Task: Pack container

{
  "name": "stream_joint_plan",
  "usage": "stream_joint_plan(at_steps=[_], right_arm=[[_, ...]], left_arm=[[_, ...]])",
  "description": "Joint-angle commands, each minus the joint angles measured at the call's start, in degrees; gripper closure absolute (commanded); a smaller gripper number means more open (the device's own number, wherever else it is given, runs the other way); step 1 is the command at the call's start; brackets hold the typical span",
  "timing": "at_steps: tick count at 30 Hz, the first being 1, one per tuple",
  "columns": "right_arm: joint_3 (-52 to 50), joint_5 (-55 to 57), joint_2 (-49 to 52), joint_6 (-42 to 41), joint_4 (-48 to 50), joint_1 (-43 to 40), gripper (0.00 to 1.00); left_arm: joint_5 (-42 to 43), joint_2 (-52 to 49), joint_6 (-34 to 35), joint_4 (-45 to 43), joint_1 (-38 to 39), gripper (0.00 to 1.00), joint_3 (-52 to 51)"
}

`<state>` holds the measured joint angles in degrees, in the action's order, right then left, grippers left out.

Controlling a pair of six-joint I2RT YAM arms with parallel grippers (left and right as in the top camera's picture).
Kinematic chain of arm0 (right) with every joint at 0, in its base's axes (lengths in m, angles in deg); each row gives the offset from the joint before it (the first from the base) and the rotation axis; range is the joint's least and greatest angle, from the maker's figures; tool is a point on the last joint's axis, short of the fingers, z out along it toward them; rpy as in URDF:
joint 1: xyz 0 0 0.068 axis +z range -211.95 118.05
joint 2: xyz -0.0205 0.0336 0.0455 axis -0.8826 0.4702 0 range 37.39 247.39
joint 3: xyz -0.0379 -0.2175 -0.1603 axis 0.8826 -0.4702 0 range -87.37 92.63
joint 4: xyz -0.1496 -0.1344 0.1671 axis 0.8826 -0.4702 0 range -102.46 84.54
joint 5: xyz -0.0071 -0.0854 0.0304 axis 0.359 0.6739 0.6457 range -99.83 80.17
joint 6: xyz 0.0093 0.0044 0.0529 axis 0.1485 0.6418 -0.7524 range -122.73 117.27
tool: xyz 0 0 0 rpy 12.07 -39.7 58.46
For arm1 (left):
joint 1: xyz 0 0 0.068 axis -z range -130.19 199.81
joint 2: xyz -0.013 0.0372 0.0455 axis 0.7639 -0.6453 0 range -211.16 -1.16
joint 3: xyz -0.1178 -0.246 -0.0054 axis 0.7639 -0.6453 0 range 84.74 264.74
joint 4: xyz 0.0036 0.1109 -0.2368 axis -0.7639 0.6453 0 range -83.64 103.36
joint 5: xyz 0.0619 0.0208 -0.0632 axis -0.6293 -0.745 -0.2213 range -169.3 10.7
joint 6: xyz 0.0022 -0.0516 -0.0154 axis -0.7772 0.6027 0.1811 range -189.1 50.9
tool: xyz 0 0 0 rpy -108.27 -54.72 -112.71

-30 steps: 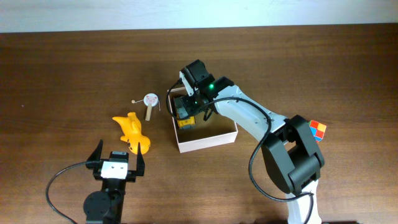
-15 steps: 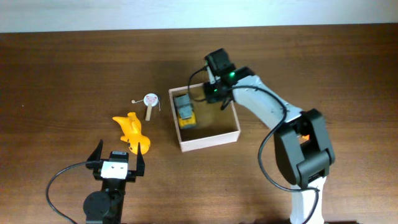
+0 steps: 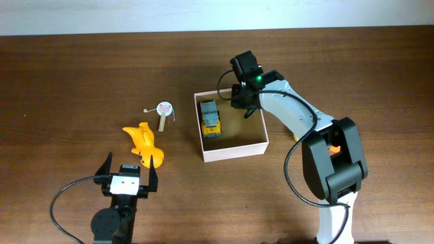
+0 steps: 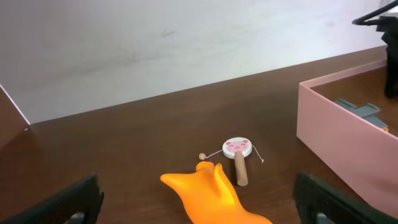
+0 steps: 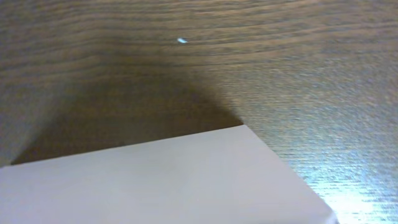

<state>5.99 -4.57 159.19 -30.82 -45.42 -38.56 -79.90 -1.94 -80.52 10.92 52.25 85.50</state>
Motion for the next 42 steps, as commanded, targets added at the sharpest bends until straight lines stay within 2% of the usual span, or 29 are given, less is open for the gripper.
stream_joint_plan(at_steps=[1, 8, 14, 19, 21, 23, 26, 30, 36, 42], right_arm=[[-0.6, 3.9, 0.7, -5.5, -0.1, 0.0, 0.84], [-0.6, 4.7, 0.7, -9.0, -0.9, -1.1, 0.84], [-0.6, 5.3, 0.7, -14.6, -2.7, -2.9, 0.88], [-0.6, 5.3, 0.7, -13.3, -2.7, -3.6, 0.87], [-0.5, 4.1, 0.7, -9.8, -2.0, -3.5, 0.76], [0.6, 2.5, 0.5, -7.2, -2.8, -3.4, 0.51], [3.5, 0.6, -0.2, -4.6, -5.4, -3.1, 0.34], [8.3, -2.1, -2.1, -0.4, -9.6, -2.4, 0.27], [16.7, -8.9, -3.2, 10.4, -15.8, -1.6, 0.23], [22.3, -4.3, -3.5, 14.6, -24.5, -2.6, 0.21]], left_arm=[[0.6, 0.4, -0.9, 0.2, -0.1, 0.01, -0.2], [0.7, 0.4, -0.9, 0.2, -0.1, 0.01, -0.2], [0.6, 0.4, -0.9, 0.2, -0.1, 0.01, -0.2], [0.7, 0.4, -0.9, 0.2, -0.1, 0.01, -0.2], [0.6, 0.4, -0.9, 0.2, -0.1, 0.01, -0.2], [0.7, 0.4, -0.9, 0.2, -0.1, 0.01, -0.2], [0.7, 0.4, -0.9, 0.2, -0.1, 0.01, -0.2], [0.7, 0.4, -0.9, 0.2, -0.1, 0.01, -0.2], [0.7, 0.4, -0.9, 0.2, -0.1, 0.01, -0.2], [0.6, 0.4, -0.9, 0.2, -0.1, 0.01, -0.2]])
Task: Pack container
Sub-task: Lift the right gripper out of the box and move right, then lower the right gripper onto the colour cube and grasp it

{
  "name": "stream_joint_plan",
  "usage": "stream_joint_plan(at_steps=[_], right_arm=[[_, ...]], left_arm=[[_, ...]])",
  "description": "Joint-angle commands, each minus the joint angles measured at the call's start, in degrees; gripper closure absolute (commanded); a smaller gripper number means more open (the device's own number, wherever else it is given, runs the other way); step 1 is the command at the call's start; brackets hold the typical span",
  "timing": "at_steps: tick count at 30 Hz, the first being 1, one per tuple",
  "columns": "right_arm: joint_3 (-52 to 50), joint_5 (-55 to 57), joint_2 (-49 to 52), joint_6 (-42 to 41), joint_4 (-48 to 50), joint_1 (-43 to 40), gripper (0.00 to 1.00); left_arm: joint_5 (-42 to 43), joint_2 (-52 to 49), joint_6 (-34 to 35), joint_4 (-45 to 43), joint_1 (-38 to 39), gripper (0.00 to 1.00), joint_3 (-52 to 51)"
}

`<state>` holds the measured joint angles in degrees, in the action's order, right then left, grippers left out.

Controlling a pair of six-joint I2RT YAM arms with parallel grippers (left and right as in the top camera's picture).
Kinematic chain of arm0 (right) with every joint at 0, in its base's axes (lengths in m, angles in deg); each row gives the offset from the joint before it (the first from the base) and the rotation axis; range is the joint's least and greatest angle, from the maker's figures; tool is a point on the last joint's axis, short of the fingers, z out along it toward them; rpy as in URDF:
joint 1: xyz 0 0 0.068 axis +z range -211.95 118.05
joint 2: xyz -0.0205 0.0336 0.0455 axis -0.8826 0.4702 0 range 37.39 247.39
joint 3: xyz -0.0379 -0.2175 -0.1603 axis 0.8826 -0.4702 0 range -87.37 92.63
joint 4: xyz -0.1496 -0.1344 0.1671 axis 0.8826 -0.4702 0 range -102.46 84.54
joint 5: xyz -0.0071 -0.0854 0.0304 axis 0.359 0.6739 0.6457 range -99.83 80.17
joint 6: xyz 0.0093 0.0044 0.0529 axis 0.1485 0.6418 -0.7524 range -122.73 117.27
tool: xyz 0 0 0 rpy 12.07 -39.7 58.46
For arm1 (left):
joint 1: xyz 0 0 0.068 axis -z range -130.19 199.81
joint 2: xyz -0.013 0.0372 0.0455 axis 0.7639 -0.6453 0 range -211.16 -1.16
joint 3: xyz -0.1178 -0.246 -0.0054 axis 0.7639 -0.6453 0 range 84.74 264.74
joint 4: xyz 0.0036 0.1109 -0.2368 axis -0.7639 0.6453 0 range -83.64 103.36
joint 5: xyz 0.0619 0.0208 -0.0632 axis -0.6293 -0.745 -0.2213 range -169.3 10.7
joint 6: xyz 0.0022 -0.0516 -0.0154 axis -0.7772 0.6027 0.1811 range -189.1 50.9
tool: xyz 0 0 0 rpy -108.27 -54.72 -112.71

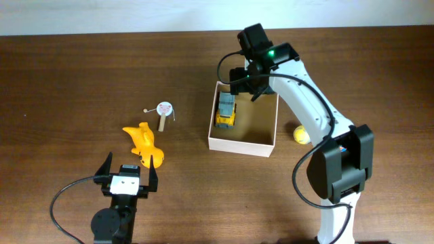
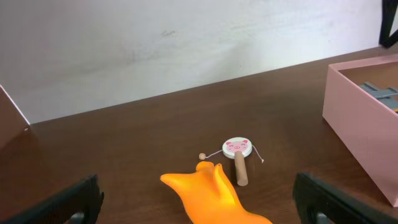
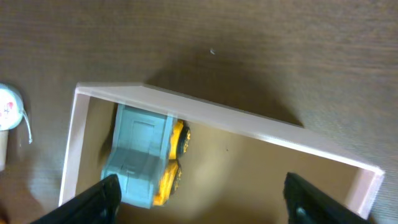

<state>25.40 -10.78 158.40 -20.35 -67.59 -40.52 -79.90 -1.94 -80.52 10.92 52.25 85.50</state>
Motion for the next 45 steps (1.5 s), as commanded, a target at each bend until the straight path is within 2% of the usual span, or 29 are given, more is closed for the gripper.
stream_joint_plan(at_steps=[1, 8, 12, 17, 21, 27, 30, 33, 36, 45], right_arm=[[3.8, 2.1, -3.1, 4.3, -3.7, -1.3, 0.20], [4.8, 3.2, -7.2, 3.7, -9.2, -6.5, 0.11], [4.8, 3.2, -7.8, 3.6, -15.6, -11.3, 0.07], [4.1, 3.5, -7.9, 3.2, -19.5, -15.2, 0.06], [3.8, 10.8, -9.5, -1.5, -23.4, -18.3, 0.06], [0.7, 12.4, -15.5, -5.8, -23.8, -23.4, 0.05], [-4.9, 12.2, -19.0, -6.2, -21.2, -27.4, 0.02], [-14.4, 9.6, -21.0, -0.9, -16.0, -30.1, 0.01], [-22.4, 5.1, -21.4, 3.5, -10.2, -31.3, 0.01], [-42.1, 2.4, -21.4, 5.8, 6.3, -31.9, 0.01]], left_arm=[[0.7, 0.4, -0.9, 0.2, -0.1, 0.01, -0.2], [0.7, 0.4, -0.9, 0.2, -0.1, 0.01, -0.2], [0.7, 0.4, -0.9, 0.2, -0.1, 0.01, -0.2], [0.7, 0.4, -0.9, 0.2, -0.1, 0.01, -0.2], [0.6, 0.4, -0.9, 0.2, -0.1, 0.01, -0.2], [0.7, 0.4, -0.9, 0.2, -0.1, 0.01, -0.2], [0.7, 0.4, -0.9, 0.2, -0.1, 0.01, -0.2], [0.6, 0.4, -0.9, 0.2, -0.1, 0.01, -0.2], [0.6, 0.4, -0.9, 0.2, -0.1, 0.01, -0.2], [0.7, 0.4, -0.9, 0.2, -0.1, 0.01, -0.2]])
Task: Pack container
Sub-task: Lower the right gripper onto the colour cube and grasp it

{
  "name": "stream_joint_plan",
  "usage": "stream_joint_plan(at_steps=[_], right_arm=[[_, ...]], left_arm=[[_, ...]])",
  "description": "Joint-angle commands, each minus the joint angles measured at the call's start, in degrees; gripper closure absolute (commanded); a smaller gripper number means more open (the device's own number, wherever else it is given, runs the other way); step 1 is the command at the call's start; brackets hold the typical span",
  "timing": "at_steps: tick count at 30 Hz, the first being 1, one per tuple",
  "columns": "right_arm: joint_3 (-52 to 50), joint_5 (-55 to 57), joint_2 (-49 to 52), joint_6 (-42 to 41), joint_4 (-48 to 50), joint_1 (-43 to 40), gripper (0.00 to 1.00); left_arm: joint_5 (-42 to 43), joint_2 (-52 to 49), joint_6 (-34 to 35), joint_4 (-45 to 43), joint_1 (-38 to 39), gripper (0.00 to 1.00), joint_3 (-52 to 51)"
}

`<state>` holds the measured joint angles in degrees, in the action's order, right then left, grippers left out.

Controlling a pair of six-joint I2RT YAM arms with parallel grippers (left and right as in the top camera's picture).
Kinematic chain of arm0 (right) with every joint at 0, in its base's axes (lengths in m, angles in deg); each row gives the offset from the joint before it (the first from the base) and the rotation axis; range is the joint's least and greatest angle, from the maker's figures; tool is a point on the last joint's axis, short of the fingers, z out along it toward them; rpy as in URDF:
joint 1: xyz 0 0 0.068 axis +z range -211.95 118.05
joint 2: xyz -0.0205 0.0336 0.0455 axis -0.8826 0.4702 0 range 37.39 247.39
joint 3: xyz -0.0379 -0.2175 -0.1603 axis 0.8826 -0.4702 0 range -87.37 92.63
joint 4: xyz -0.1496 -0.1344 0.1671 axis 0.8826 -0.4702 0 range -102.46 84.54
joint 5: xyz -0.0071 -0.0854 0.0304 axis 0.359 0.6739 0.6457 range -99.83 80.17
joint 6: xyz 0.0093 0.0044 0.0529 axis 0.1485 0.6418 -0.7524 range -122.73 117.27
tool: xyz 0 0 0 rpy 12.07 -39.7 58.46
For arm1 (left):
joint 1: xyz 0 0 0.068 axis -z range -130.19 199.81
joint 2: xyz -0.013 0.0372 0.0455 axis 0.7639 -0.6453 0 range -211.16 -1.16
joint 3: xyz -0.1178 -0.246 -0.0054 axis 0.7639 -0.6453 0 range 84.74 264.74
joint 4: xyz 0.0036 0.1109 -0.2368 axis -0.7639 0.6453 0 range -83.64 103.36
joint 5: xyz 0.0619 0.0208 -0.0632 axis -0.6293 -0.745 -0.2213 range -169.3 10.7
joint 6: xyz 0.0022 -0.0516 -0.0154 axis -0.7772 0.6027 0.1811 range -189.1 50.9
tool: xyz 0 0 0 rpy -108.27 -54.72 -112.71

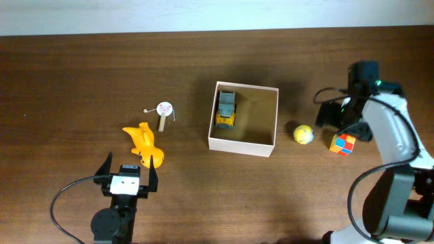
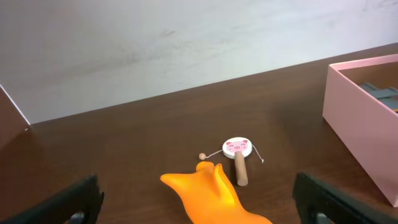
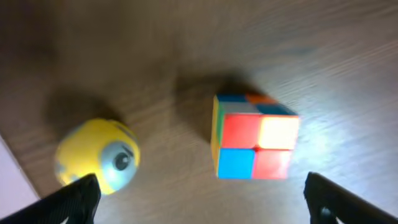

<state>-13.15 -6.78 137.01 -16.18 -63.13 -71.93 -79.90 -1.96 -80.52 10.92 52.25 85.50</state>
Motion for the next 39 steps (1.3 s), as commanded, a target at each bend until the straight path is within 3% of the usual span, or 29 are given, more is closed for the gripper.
stream_joint_plan(at_steps=[1, 18, 25, 32, 35, 39], right_arm=[[-5.1, -1.8, 0.0, 1.7, 3.2, -0.7, 0.01], [-13.4, -5.4, 0.1, 4.2, 12.3, -8.1, 0.00], [-15.8, -5.4, 0.1, 5.2, 17.1, -8.1, 0.24], [-16.2, -5.4, 0.1, 5.7, 19.2, -8.1, 0.38], [-16.2, -5.4, 0.1, 5.7, 20.0, -8.1, 0.52], [-16.2, -5.5, 0.1, 5.7, 20.7, -8.1, 0.53]], left_arm=[[0.7, 0.5, -0.9, 0.2, -0.1, 0.01, -0.2], [0.6, 0.4, -0.9, 0.2, -0.1, 0.01, -0.2], [0.7, 0.5, -0.9, 0.2, -0.1, 0.01, -0.2], [0.6, 0.5, -0.9, 0.2, -0.1, 0.01, -0.2], [0.6, 0.5, -0.9, 0.2, -0.1, 0.01, -0.2], [0.6, 0.5, -0.9, 0.2, -0.1, 0.01, -0.2]])
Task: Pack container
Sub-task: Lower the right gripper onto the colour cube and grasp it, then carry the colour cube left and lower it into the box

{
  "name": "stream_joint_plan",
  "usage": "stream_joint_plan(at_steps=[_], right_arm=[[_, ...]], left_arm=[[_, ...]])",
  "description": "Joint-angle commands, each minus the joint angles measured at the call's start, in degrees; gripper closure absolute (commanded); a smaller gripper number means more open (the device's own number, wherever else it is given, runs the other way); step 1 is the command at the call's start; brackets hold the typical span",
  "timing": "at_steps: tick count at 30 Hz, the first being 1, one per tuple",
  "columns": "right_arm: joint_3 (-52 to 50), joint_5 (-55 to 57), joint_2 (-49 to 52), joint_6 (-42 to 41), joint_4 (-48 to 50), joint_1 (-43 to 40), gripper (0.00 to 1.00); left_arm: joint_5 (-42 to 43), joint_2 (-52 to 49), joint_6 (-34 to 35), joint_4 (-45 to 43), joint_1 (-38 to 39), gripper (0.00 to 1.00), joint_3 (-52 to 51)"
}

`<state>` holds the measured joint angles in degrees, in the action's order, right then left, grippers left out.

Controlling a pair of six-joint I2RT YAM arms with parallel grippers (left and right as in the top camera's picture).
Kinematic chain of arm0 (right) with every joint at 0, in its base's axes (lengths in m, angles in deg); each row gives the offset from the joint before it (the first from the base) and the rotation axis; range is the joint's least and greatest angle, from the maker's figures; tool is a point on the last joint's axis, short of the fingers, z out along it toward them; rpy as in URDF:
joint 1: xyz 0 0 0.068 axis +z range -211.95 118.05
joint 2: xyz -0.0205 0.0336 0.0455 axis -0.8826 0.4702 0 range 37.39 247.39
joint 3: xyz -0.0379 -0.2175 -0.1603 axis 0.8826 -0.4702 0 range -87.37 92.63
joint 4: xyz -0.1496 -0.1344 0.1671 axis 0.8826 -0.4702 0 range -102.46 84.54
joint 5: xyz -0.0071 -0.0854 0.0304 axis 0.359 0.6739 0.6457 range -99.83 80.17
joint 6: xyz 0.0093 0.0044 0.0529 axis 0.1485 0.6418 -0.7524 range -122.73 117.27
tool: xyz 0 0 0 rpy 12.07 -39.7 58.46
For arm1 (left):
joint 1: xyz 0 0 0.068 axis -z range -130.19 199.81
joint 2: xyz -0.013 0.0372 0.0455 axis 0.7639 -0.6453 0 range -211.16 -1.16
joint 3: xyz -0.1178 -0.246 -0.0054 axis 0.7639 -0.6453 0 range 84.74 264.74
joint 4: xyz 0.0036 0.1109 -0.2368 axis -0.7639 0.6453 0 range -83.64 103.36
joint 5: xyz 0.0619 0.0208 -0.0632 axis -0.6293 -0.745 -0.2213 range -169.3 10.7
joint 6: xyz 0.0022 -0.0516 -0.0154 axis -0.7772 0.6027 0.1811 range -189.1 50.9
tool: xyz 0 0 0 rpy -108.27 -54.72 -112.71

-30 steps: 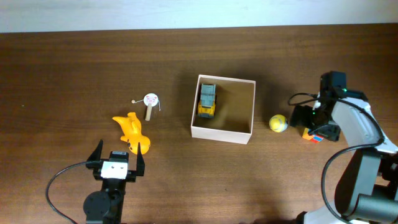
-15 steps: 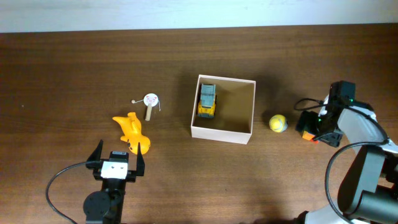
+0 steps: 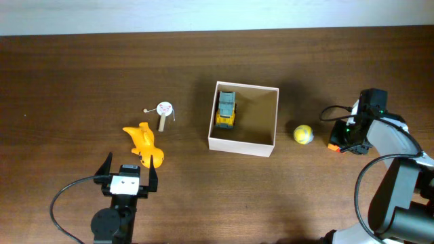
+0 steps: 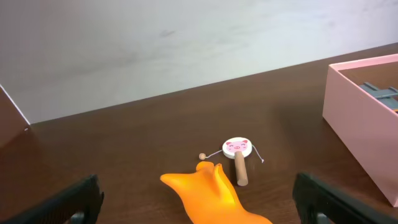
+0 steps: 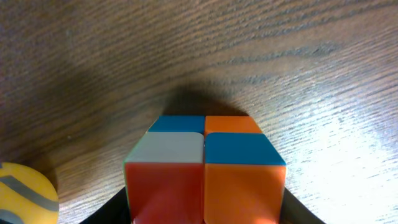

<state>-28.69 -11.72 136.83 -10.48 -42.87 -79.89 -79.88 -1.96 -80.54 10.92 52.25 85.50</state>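
A multicoloured cube [image 5: 205, 174] stands on the table at the right, only an orange sliver of it [image 3: 334, 145] showing in the overhead view. My right gripper [image 5: 205, 214] is low over it, a finger pressed against each side, shut on the cube. A yellow one-eyed ball [image 3: 302, 134] lies just left of the cube. The pale open box [image 3: 241, 146] at mid-table holds a yellow-and-grey toy truck [image 3: 226, 110]. My left gripper [image 4: 199, 208] rests open near the front left, behind an orange toy [image 4: 211, 196].
A small pig-faced rattle drum [image 3: 163, 112] on a wooden stick lies beyond the orange toy [image 3: 144, 144]. The box's pink wall [image 4: 357, 134] shows at the right of the left wrist view. A pale wall runs behind the table's far edge.
My right gripper stood open above the cube and ball. It is now down at the cube with its fingers against the cube's sides. The left arm has not moved.
My right gripper was at the box's far rim, and the box stood further left and turned. Then the box was shifted right and squared up. After that the gripper was open above the cube at the right, and now it is shut on it.
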Motion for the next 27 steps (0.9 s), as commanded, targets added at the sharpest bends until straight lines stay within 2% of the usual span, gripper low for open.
stream_joint_plan(at_steps=[1, 8, 14, 25, 27], right_arm=[[-0.7, -0.5, 0.3, 0.0, 0.6, -0.1, 0.54], [-0.6, -3.1, 0.2, 0.0, 2.6, -0.1, 0.57], [3.6, -13.3, 0.1, 2.1, 2.0, -0.1, 0.57], [20.0, -35.0, -0.3, 14.5, -10.9, 0.0, 0.55], [22.5, -41.1, -0.5, 17.7, -13.6, 0.5, 0.52]], left_arm=[[0.6, 0.5, -0.9, 0.2, -0.1, 0.01, -0.2], [0.6, 0.5, -0.9, 0.2, -0.1, 0.01, -0.2], [0.6, 0.5, -0.9, 0.2, -0.1, 0.01, -0.2], [0.6, 0.5, -0.9, 0.2, -0.1, 0.01, -0.2], [0.6, 0.5, -0.9, 0.2, -0.1, 0.01, -0.2]])
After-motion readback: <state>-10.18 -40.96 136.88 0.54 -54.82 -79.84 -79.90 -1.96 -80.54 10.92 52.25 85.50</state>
